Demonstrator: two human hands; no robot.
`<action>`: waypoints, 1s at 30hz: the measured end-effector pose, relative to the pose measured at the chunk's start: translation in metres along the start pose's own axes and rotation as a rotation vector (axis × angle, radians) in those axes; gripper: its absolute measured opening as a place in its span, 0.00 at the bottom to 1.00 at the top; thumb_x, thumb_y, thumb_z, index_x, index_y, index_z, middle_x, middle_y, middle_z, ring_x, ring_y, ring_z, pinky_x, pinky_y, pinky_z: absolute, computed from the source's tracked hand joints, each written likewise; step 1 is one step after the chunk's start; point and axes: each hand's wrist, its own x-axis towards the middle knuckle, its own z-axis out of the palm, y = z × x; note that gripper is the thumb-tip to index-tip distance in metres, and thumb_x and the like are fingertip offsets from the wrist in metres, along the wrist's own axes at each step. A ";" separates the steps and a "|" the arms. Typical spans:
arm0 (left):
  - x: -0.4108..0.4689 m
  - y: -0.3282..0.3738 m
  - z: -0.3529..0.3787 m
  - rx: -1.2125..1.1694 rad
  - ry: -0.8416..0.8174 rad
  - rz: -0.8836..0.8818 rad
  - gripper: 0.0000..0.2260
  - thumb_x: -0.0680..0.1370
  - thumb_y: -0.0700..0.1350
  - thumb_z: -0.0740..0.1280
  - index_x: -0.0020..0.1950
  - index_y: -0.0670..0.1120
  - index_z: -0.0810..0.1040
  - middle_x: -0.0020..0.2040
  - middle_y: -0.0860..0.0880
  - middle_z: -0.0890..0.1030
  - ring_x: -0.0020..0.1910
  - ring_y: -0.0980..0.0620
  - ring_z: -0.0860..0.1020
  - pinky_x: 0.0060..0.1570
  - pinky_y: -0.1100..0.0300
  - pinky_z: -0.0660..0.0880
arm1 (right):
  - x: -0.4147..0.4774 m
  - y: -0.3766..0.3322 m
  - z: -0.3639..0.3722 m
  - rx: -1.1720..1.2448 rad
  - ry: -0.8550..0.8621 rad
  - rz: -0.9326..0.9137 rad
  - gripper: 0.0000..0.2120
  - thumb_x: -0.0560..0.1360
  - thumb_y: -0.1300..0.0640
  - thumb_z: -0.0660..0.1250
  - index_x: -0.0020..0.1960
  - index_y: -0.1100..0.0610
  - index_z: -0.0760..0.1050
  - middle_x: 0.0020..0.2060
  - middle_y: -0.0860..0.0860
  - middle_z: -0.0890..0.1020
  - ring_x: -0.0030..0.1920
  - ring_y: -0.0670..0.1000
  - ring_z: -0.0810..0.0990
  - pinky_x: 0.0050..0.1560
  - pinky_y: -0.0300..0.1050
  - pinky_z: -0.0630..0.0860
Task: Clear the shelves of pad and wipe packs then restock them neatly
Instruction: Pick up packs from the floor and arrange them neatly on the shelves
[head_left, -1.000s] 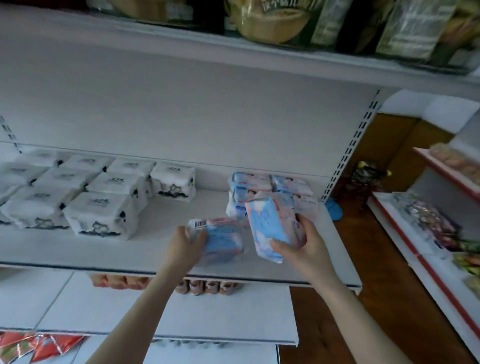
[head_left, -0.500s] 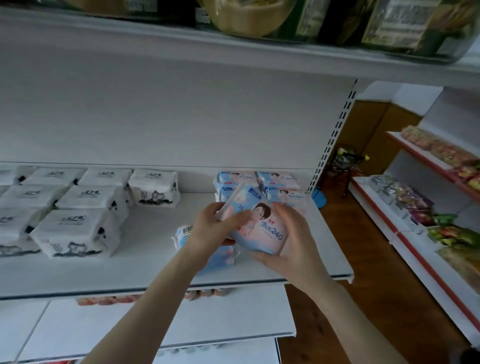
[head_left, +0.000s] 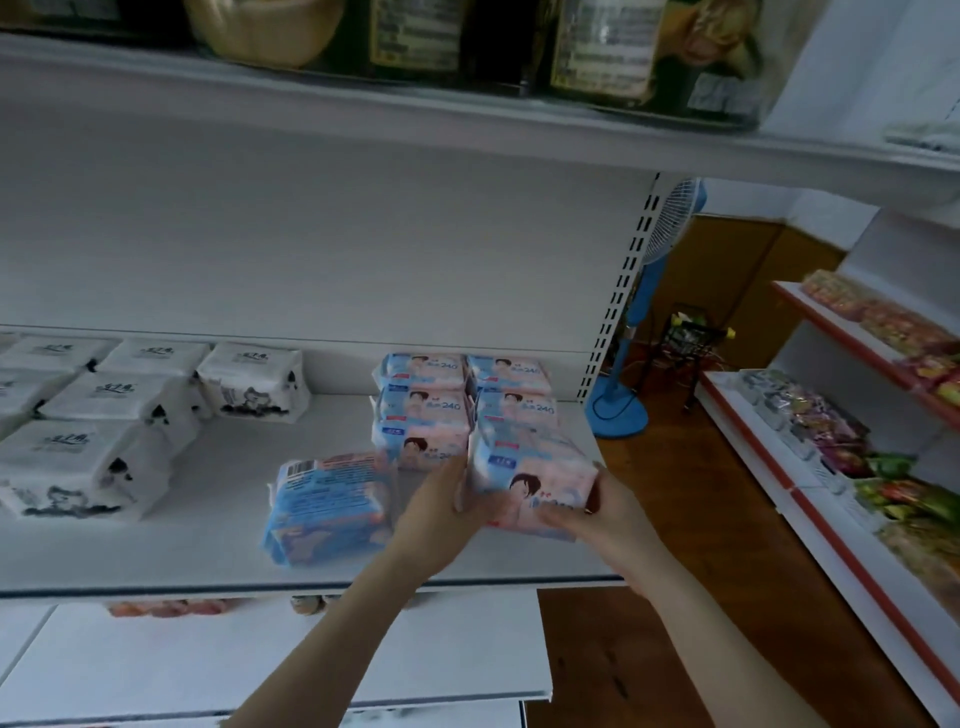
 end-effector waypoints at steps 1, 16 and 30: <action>0.001 -0.008 0.008 0.009 -0.019 -0.038 0.16 0.76 0.42 0.68 0.63 0.44 0.72 0.52 0.56 0.77 0.53 0.57 0.77 0.40 0.77 0.70 | 0.004 0.006 -0.002 -0.049 0.012 -0.007 0.24 0.67 0.61 0.75 0.60 0.55 0.70 0.49 0.44 0.80 0.50 0.41 0.79 0.42 0.32 0.77; 0.021 -0.022 0.035 0.181 0.036 -0.184 0.19 0.79 0.42 0.62 0.69 0.43 0.65 0.65 0.46 0.76 0.62 0.46 0.75 0.52 0.61 0.70 | 0.040 0.038 0.008 -0.159 0.044 -0.097 0.26 0.68 0.60 0.74 0.61 0.50 0.66 0.52 0.43 0.75 0.54 0.44 0.75 0.42 0.26 0.69; -0.023 0.005 -0.055 0.319 0.565 0.070 0.14 0.75 0.39 0.68 0.61 0.40 0.77 0.54 0.45 0.77 0.50 0.49 0.75 0.47 0.65 0.66 | 0.007 -0.042 0.068 -0.057 0.069 -0.357 0.11 0.75 0.58 0.67 0.57 0.58 0.74 0.49 0.47 0.77 0.50 0.41 0.77 0.47 0.26 0.73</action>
